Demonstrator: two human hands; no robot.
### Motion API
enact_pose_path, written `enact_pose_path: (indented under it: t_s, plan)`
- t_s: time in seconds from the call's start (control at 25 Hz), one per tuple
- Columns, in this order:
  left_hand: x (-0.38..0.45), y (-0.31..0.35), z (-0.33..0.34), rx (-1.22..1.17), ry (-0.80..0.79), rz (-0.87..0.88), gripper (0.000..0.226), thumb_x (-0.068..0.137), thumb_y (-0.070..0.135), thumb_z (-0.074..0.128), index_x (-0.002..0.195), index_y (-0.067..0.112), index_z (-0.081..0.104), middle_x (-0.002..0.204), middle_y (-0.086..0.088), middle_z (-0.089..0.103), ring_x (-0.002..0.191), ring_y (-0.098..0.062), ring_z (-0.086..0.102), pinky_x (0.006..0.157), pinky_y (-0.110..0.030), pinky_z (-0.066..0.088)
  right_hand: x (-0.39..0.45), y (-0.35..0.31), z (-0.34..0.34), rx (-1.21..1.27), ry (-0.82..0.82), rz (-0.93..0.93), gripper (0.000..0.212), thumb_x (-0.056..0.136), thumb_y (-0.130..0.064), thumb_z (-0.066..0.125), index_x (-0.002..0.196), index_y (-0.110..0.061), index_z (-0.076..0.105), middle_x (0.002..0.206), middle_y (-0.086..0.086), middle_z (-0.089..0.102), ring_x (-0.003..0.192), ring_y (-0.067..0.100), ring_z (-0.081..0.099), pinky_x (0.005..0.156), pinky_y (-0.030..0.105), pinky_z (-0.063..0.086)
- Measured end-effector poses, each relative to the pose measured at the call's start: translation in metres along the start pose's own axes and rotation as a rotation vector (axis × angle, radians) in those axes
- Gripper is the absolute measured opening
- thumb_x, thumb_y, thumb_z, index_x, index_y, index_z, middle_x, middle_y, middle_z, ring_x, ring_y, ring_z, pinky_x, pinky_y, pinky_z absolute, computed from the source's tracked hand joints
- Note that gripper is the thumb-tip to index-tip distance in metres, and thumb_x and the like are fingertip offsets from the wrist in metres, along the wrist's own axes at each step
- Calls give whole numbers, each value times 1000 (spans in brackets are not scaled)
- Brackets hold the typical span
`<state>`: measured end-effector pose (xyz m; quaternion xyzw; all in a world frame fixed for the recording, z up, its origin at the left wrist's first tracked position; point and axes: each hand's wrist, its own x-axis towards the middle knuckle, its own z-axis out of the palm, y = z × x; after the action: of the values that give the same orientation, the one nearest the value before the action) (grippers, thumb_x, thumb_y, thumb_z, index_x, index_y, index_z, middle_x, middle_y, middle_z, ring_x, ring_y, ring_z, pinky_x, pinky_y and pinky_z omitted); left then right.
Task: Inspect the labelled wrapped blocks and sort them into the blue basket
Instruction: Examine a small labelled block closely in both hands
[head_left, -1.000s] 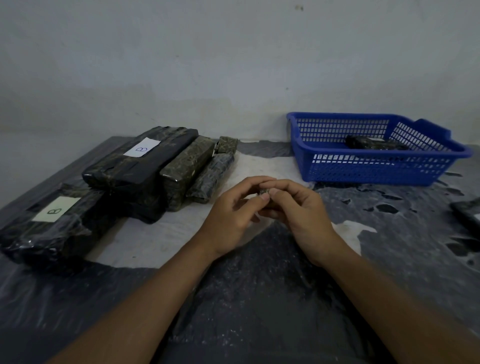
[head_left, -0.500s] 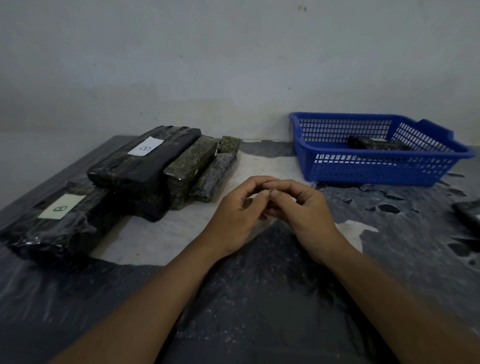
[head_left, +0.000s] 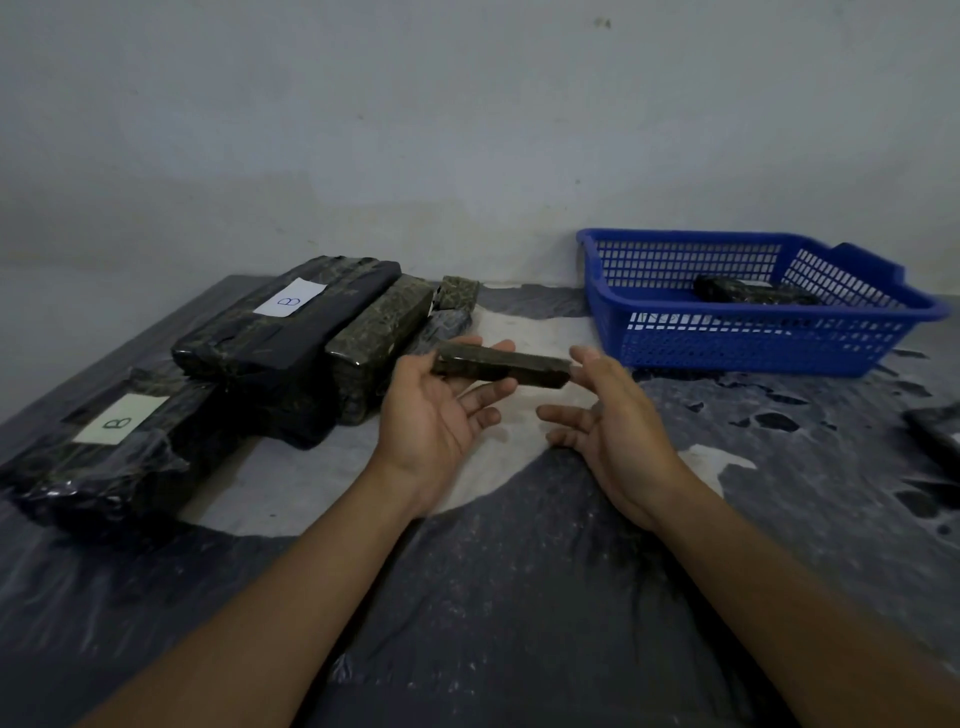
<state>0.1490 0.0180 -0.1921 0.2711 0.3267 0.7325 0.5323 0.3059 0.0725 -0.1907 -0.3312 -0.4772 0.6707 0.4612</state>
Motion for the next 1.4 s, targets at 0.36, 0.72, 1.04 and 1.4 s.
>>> enact_pose_path:
  t_s: [0.36,0.72,1.04,1.4]
  plan:
    - [-1,-2,6,73,59,-50,39,105,53,39,99,19,58,96,-7,75,59,-13,62,48,-24,44,-4,0,-5,-66,-212,-5,40,95,-43,54,123,-17,66,88,4,69,70,17,64,65,28,49]
    - [-1,-22,-3,991,120,389,50,97,49,57,142,54,34,152,11,38,127,-15,55,102,-41,53,-5,7,-1,-80,-132,-208,42,83,-39,71,122,-25,69,118,-1,74,101,21,75,73,27,57]
    - [-2,-21,1,1022,4,338,19,105,20,53,114,31,66,115,14,68,99,-3,65,79,-21,48,-7,7,-1,-91,-181,-246,37,88,-33,65,118,-12,69,109,9,77,100,23,75,80,26,59]
    - [-7,-22,3,853,-114,272,40,85,60,58,110,28,62,107,14,71,100,-9,69,76,-28,51,-4,10,-4,-102,-189,-250,26,106,-10,47,116,-2,69,112,17,75,108,34,73,97,44,59]
